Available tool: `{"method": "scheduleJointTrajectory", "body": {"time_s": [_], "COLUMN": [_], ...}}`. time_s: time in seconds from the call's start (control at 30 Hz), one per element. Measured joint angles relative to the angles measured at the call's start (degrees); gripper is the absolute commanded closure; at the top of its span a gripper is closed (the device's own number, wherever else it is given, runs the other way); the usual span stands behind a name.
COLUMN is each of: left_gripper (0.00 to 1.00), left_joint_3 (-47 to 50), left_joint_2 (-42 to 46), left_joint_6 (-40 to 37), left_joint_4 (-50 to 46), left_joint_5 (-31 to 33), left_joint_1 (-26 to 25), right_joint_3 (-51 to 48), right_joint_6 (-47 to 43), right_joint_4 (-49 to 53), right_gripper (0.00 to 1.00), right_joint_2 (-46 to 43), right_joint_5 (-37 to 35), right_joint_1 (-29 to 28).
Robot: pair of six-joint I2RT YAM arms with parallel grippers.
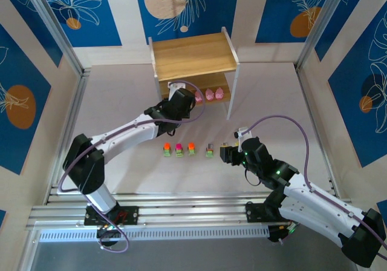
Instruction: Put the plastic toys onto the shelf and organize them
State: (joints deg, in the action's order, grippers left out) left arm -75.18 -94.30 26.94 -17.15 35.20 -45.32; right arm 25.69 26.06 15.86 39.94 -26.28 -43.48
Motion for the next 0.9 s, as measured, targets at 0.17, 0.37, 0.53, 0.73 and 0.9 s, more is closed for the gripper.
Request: {"method": "scheduleJointTrajectory", "body": {"time_s": [0.17,0.37,0.53,0.73,0.9], "left_gripper": [0.47,0.45,0.44,0.43,0.41], "left_joint_3": [3.17,8.72,15.89,25.79,32.37], "left_joint_2": [3.23,6.69,11.34,18.97,22.53], "left_joint_6": [0.09,-1.38,-4.02,-8.11,-12.44], "left_joint_4": [0.31,1.57,4.02,8.74,13.86], "left_joint_5": [-0.04,-0.72,-1.88,-3.54,-3.72], "left_joint_1": [-1.14,-3.17,-4.81,-5.33,-5.33], "right_joint_3": [0.0,0.0,0.0,0.07,1.33], "right_joint_6": [0.0,0.02,0.07,1.09,3.06], "right_joint_4": [-0.02,-0.24,-0.76,-1.25,-0.31], "right_gripper": [0.32,0.31,0.3,0.32,0.34], "right_joint_2": [0.02,1.4,3.87,7.72,11.56], "right_joint_5": [-0.04,-0.48,-1.55,-3.56,-5.57], "right_joint_1": [0.0,0.0,-0.15,-1.31,-1.57]}}
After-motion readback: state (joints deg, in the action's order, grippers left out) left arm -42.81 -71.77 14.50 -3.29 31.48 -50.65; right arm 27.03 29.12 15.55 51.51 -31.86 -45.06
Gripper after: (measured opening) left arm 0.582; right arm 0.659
